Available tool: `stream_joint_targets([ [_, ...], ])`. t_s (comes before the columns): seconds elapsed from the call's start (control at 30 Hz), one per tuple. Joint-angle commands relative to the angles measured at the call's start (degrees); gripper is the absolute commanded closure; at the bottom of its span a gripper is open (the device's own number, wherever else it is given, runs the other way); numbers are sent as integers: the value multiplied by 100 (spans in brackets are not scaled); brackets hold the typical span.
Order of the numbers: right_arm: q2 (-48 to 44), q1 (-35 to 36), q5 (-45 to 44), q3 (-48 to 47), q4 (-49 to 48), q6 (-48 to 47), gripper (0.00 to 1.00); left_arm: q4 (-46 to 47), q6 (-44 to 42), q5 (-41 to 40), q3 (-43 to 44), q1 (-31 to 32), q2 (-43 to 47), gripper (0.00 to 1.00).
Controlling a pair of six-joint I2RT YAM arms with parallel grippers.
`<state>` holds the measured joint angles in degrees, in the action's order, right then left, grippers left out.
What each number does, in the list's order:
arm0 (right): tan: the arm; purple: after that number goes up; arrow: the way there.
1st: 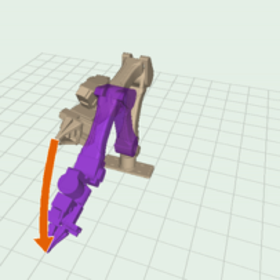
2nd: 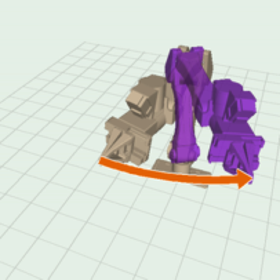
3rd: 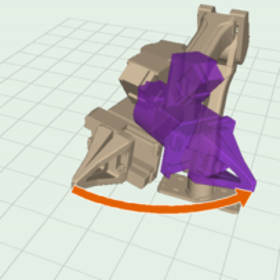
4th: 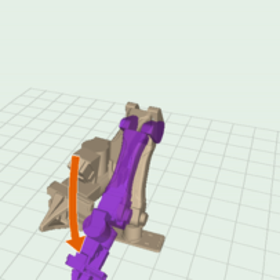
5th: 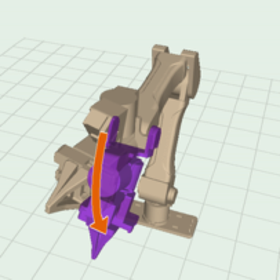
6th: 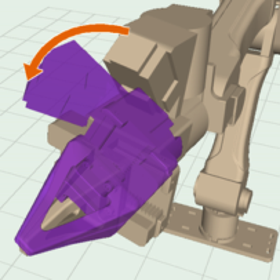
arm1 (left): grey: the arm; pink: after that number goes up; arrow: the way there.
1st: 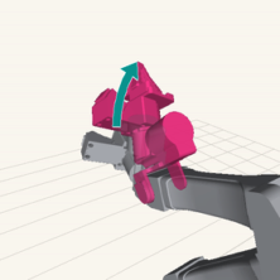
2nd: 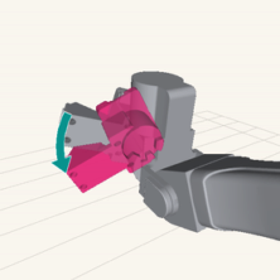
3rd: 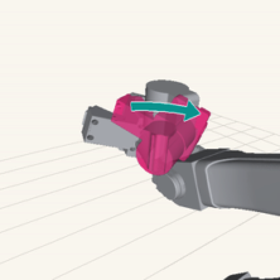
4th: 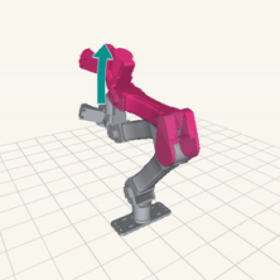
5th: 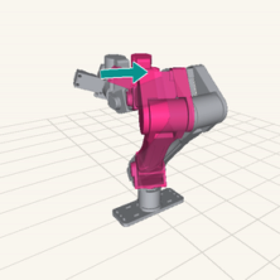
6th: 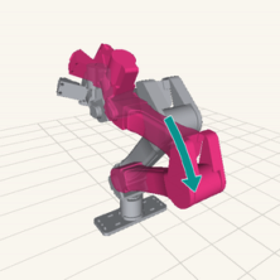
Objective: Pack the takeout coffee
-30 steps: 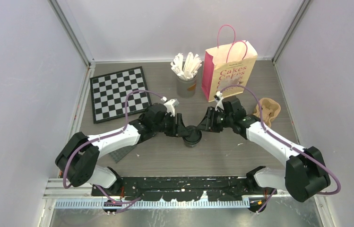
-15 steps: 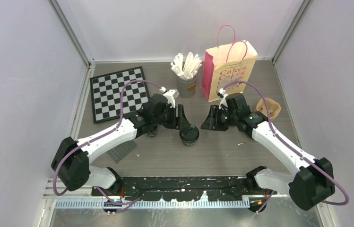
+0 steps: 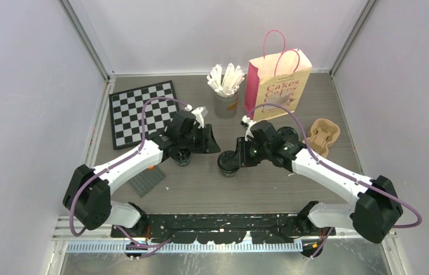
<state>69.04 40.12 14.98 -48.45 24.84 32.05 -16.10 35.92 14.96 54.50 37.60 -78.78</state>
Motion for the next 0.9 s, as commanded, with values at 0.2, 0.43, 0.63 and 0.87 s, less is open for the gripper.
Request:
stream_joint_targets([
  [0.2, 294, 30, -362, 325, -909, 422, 69, 1488, 751, 976, -831, -5, -366, 68],
  [0.43, 278, 119, -692, 881, -987, 420, 71, 1891, 935, 870, -1200, 7, -750, 76],
  [0.63, 179, 124, -760, 1265, -1150, 434, 70, 2034, 1026, 836, -1263, 2, -962, 78],
  [0.87, 16, 123, -415, 168, -648, 201, 65, 1273, 711, 928, -297, 9, -588, 70],
])
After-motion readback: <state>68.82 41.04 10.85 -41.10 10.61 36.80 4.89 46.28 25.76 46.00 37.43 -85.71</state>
